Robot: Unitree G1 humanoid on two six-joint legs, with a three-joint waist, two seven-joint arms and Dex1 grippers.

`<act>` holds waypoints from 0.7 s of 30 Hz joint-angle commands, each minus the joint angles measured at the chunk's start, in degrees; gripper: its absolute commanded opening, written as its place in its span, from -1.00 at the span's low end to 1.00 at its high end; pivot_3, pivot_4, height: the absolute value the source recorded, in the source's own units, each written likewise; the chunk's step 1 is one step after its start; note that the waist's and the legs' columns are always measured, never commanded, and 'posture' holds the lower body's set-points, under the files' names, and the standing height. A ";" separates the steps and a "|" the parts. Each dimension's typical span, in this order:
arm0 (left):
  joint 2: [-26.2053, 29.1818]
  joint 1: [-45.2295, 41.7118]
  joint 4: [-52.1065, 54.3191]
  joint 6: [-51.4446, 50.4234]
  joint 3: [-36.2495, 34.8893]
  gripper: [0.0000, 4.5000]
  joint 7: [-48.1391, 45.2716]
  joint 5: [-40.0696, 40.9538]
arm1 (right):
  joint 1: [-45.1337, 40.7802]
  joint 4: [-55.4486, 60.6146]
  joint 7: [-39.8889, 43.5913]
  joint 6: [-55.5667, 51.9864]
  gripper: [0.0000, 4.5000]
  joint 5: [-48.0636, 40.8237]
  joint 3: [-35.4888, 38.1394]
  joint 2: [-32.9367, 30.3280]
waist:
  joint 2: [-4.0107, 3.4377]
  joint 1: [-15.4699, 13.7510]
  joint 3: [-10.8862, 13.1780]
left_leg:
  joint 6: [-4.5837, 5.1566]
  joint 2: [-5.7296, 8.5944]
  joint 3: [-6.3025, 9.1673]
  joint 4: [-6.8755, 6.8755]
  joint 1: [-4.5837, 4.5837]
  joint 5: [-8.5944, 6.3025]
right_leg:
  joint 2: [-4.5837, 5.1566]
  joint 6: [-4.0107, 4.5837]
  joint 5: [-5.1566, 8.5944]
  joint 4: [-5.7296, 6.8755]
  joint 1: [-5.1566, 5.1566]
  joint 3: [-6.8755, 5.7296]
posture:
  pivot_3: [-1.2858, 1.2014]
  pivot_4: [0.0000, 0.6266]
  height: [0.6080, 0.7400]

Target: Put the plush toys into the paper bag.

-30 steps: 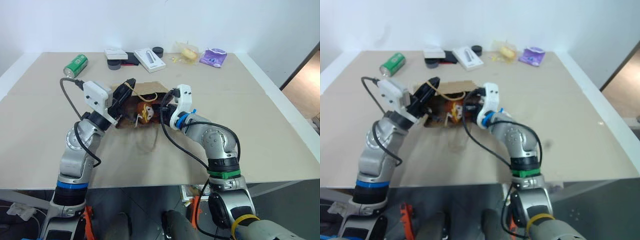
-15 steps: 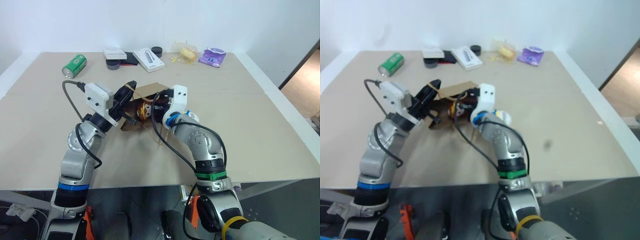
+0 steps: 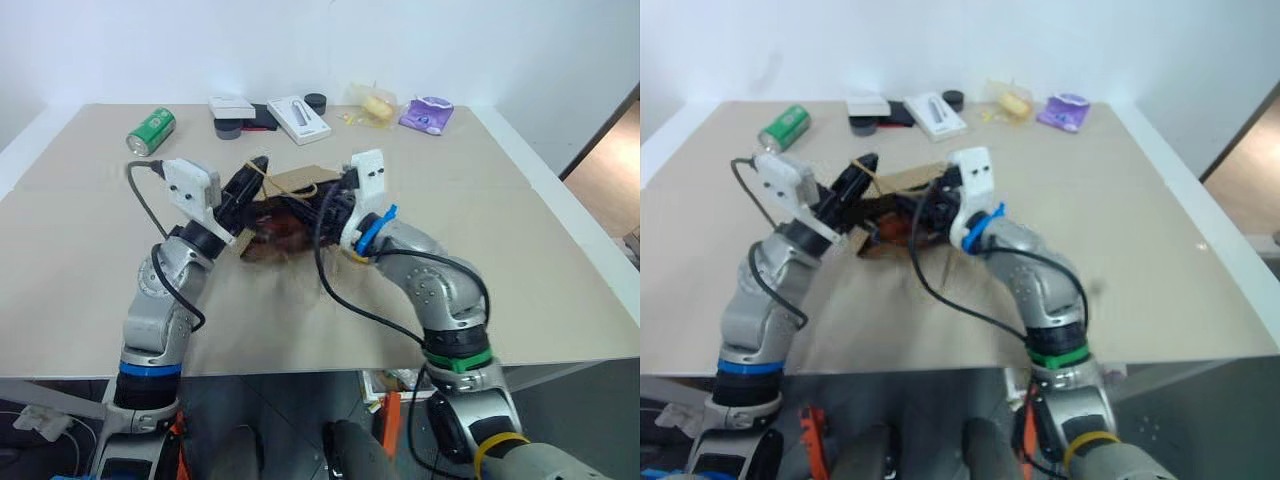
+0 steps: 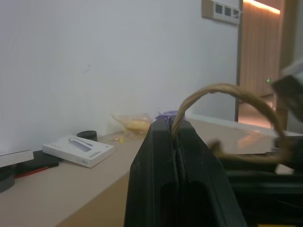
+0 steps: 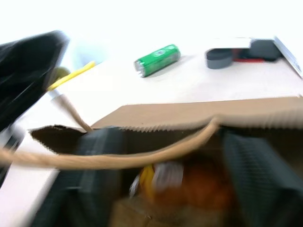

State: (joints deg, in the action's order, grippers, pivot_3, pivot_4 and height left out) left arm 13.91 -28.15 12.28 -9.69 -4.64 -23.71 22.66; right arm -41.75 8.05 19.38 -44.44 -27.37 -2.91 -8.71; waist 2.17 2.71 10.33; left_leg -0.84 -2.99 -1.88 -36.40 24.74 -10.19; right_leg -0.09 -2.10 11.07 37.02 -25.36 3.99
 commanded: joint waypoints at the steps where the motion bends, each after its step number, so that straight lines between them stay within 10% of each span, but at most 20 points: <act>1: 0.30 -3.54 0.61 -1.53 -2.60 -1.00 1.22 2.47 | 1.34 7.02 7.79 -2.18 0.98 -4.76 2.67 -6.54 | 0.00 -0.01 0.00 | 0.00 0.01 0.01 0.00 -0.01 0.00 | 0.00 0.00 0.00 0.00 0.01 0.00 | 0.03 -0.52 1.00; 14: 0.93 -6.76 -2.46 -2.55 -4.84 -1.00 1.20 3.93 | 5.34 -10.77 7.52 -4.10 0.98 8.29 -0.45 -21.67 | 0.00 0.15 0.01 | 0.01 0.06 -0.02 0.02 -0.05 -0.01 | -0.02 0.03 0.03 -0.01 -0.01 0.10 | 0.03 -0.52 1.00; 21: 1.04 -7.03 -2.82 -2.97 -5.35 -1.00 1.46 4.24 | 5.23 -10.99 9.17 -4.87 -0.14 6.89 1.43 -20.38 | 0.01 0.02 0.01 | 0.04 0.06 0.04 0.02 -0.06 -0.03 | -0.05 -0.02 0.01 -0.01 0.05 0.08 | 0.03 -0.52 1.00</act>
State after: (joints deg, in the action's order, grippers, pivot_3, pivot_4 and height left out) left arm 14.43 -33.79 8.33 -12.77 -9.03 -22.72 26.45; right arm -36.03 -3.41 27.75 -48.62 -19.87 -3.36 -29.17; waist 2.18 2.72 10.34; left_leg -0.79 -2.92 -1.84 -36.39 24.68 -10.22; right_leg -0.14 -2.12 11.08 37.00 -25.30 4.07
